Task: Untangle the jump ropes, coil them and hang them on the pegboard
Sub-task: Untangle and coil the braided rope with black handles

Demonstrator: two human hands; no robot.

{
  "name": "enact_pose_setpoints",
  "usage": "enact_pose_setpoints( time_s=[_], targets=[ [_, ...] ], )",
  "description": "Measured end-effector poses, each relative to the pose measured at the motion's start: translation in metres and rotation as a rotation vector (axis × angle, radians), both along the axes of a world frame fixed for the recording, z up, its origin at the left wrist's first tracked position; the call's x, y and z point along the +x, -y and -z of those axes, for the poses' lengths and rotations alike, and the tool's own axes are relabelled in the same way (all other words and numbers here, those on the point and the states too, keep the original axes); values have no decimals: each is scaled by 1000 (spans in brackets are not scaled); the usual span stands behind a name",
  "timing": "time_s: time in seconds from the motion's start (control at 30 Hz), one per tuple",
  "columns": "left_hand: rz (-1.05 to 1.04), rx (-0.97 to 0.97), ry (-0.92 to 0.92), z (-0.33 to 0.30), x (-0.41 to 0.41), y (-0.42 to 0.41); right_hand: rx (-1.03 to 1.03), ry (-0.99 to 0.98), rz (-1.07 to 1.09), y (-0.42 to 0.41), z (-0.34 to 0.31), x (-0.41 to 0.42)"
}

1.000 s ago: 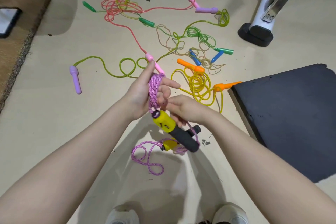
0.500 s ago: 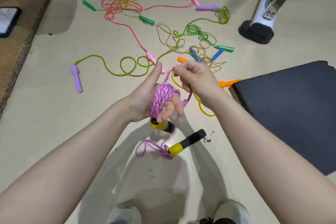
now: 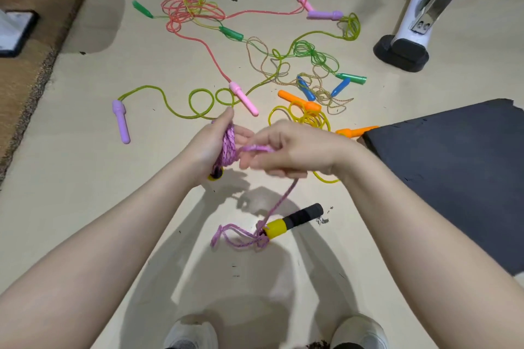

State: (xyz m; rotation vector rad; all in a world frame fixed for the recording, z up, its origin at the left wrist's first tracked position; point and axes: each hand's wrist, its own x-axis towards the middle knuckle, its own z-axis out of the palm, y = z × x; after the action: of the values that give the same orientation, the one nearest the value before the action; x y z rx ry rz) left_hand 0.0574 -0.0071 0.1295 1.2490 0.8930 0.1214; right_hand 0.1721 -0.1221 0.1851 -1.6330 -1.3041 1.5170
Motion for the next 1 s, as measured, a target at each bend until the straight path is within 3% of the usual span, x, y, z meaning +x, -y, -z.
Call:
enact_pose_setpoints(
  time_s=[0.1, 0.2, 0.27, 0.37, 0.47, 0.53, 0.63, 0.73, 0.8, 0.87, 1.0],
  targets=[
    [356, 83, -24, -18, 3, 6, 201, 53, 320, -5, 7, 11],
    [665, -247, 149, -28, 6, 7, 303, 8, 568, -6, 25, 21],
    [754, -354, 361, -27, 6, 6, 268, -27, 579, -3, 37, 20],
    [559, -415, 614, -23, 5, -1, 83, -45, 452, 4, 59, 10],
    [231, -547, 696, -23, 3, -12, -118, -3, 256, 15, 68, 4],
    [18, -557, 657, -16, 0, -20, -219, 83, 60, 19, 62, 2],
    [-203, -353, 457, 0, -5, -30, -288, 141, -206, 18, 40, -3],
    [-154, -210, 255, 18, -15, -31, -155, 58, -262, 10, 7, -5],
    [-11, -190, 179, 29, -20, -29, 34, 90, -159, 5, -12, -4],
    [73, -193, 148, 28, -18, -21, 245, 83, 89, 1, -20, -3],
    [273, -307, 142, 5, -9, 6, 417, -150, 633, -9, -7, 6]
  ],
)
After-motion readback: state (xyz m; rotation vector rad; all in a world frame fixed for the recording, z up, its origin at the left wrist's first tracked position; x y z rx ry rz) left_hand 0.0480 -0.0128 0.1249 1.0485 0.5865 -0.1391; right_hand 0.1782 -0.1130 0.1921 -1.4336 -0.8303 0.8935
